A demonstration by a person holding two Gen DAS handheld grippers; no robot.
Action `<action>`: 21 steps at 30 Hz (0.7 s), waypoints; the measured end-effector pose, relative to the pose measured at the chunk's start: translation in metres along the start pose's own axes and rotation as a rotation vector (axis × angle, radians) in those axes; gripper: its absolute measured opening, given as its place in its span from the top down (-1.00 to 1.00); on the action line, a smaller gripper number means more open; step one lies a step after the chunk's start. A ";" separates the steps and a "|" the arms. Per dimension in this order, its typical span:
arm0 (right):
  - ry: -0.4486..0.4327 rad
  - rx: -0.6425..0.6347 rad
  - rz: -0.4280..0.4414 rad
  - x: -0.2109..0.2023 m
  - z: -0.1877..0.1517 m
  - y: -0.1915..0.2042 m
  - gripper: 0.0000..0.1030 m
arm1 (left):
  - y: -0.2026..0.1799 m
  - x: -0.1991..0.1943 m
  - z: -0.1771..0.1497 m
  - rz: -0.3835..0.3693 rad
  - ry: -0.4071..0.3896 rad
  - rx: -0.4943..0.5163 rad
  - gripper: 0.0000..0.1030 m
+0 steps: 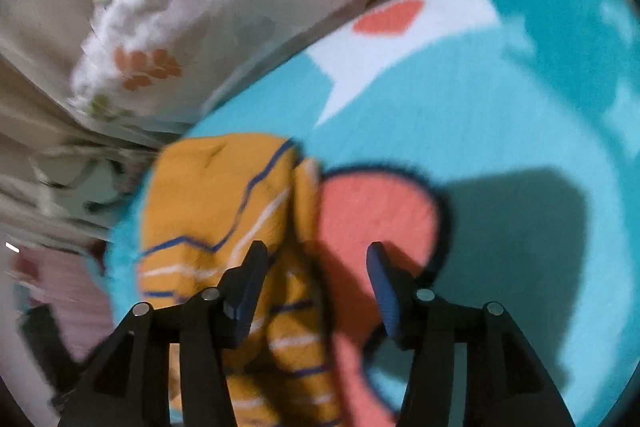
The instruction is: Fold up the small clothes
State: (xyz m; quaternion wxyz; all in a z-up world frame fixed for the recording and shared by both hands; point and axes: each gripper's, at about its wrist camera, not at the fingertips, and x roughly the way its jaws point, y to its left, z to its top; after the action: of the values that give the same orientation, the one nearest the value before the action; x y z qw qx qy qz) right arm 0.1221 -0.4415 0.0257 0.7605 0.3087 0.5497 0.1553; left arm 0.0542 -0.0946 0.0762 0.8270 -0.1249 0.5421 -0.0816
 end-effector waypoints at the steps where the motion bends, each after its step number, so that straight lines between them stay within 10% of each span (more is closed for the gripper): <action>1: 0.002 0.028 0.052 0.000 -0.005 -0.003 -0.17 | 0.007 0.004 0.003 -0.018 0.012 -0.025 -0.68; 9: 0.022 0.025 0.151 0.035 -0.018 0.014 -0.39 | 0.006 0.074 0.009 -0.320 0.236 -0.041 -0.68; 11: 0.022 0.056 0.198 0.043 -0.013 0.013 -0.40 | -0.010 0.075 0.007 -0.284 0.220 0.014 -0.63; 15: 0.108 0.149 0.309 0.061 -0.011 0.015 0.21 | -0.008 0.062 0.014 -0.289 0.215 -0.025 0.22; 21: 0.094 0.038 0.400 0.045 -0.016 0.058 0.30 | -0.001 0.018 0.010 -0.200 0.165 0.028 0.32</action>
State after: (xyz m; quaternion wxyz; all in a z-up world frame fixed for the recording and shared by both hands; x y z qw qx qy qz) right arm 0.1287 -0.3669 0.0259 0.6822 0.4183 0.5150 0.3073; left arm 0.0707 -0.0992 0.0651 0.7690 -0.1594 0.5920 -0.1810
